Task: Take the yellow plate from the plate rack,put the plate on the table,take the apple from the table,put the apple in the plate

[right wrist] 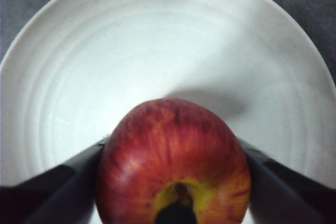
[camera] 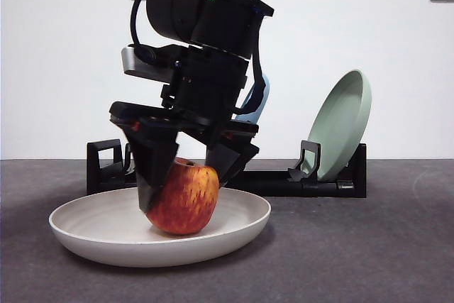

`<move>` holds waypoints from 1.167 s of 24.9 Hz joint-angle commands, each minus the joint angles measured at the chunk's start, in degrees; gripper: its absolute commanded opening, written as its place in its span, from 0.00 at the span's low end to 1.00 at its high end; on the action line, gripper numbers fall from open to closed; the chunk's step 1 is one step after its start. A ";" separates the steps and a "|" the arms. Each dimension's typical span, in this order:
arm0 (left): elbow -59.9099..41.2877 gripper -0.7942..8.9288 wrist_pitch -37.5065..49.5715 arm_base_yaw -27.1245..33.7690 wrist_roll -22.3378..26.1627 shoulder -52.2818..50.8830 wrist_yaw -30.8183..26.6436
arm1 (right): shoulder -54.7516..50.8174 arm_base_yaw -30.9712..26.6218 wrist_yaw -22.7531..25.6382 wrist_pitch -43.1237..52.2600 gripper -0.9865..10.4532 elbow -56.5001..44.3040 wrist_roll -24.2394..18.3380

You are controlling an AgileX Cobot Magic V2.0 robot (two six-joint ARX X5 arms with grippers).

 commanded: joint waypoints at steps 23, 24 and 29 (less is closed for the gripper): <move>-0.20 0.34 -1.46 1.64 2.75 18.73 18.34 | -28.33 -6.64 0.39 -5.95 0.41 0.07 -1.75; -0.20 0.28 -1.60 2.25 3.21 19.91 19.50 | -29.68 -7.61 0.39 -6.82 0.33 0.07 -1.73; -0.20 0.07 -2.38 9.55 5.60 25.46 26.84 | -36.46 -15.32 0.20 -11.10 0.07 0.04 -2.80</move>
